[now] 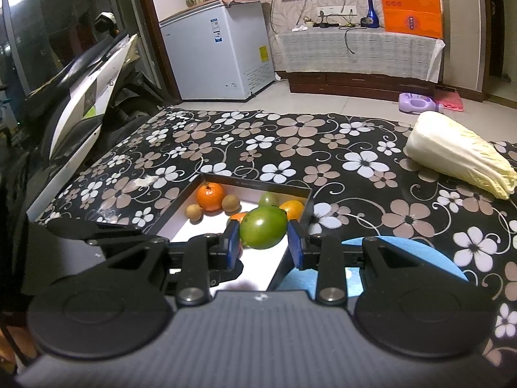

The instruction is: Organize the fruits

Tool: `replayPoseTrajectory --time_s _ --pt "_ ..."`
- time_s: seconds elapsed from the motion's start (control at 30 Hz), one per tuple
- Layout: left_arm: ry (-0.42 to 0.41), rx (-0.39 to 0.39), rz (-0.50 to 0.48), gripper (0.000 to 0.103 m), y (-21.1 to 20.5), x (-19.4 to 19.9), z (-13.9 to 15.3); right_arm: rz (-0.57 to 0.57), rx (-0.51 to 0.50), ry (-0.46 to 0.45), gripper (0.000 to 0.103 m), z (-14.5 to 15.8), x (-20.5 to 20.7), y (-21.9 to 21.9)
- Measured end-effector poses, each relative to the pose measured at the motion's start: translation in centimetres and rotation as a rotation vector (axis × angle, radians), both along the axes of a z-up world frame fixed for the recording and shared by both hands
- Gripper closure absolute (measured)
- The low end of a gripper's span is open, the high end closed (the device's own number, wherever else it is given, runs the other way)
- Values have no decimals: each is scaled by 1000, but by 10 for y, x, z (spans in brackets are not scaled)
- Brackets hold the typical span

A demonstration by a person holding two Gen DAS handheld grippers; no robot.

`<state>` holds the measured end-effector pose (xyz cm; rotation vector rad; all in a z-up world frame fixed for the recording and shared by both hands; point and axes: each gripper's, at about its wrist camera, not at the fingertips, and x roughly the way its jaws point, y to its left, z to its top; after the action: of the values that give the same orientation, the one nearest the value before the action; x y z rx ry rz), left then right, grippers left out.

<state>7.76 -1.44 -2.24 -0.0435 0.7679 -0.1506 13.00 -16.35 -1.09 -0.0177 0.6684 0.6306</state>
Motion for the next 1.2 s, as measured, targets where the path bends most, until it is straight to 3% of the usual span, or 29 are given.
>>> replayPoseTrajectory --time_s 0.53,1.2 --pt "5 -4 -62 70 -33 1 -4 -86 -8 0 68 0 3 -43" --pt "46 22 -182 70 -98 4 -28 -230 -102 51 68 -27 10 -103"
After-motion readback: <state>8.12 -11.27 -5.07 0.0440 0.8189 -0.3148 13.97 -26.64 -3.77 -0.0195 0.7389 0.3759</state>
